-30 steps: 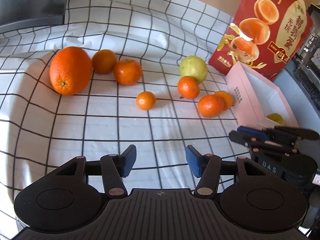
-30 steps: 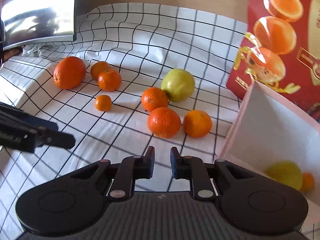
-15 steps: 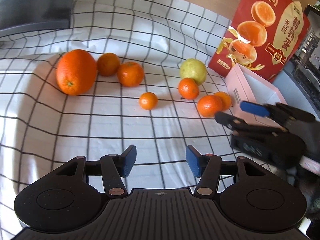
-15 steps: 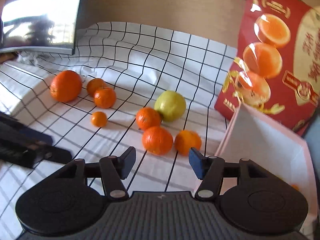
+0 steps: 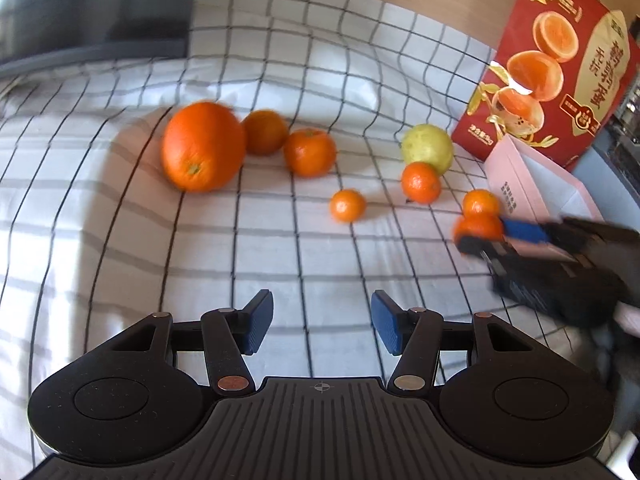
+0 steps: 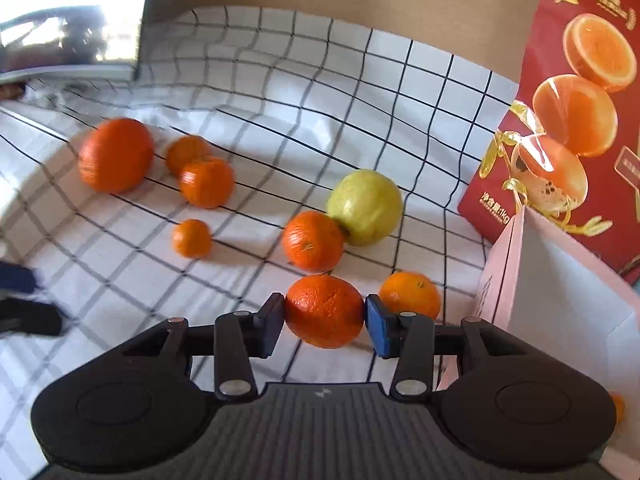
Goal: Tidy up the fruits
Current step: 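Lower the tangerine onto the table with the right tool while the left tool grasps a small tangerine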
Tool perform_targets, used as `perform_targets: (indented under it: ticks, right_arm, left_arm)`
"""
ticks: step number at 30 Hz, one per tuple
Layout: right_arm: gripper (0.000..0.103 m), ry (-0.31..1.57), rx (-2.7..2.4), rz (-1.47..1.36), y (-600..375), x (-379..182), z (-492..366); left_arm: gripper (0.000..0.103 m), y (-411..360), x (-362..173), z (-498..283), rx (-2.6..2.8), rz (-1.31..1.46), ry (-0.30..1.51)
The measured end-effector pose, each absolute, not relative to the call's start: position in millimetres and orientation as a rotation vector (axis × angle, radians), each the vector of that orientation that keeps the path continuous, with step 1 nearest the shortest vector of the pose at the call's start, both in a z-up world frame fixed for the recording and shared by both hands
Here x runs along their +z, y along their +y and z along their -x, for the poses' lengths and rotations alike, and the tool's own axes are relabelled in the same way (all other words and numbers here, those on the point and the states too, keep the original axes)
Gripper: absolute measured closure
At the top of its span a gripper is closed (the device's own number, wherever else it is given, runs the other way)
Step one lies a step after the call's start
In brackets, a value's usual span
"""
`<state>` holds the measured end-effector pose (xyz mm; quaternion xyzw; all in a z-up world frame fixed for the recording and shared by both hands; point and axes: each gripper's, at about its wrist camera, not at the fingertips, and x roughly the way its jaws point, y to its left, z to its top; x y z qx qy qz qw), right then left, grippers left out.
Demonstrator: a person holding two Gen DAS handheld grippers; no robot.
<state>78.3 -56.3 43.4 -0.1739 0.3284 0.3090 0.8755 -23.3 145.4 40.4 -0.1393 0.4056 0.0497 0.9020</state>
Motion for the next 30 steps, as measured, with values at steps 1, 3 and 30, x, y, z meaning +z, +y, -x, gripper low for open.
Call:
perform_targets:
  ticks: [1, 3, 30]
  right_arm:
    - [0.059, 0.685, 0.656, 0.349, -64, 47, -70]
    - [0.059, 0.699, 0.674, 0.311, -80, 51, -56]
    - [0.044, 0.782, 0.498, 0.164, -171, 32, -10]
  left_arm:
    - [0.044, 144, 40, 16, 0.105, 0.27, 0.829]
    - [0.044, 141, 39, -2, 0.12, 0.239, 0.813]
    - [0.07, 103, 22, -57, 0.047, 0.104, 0.846]
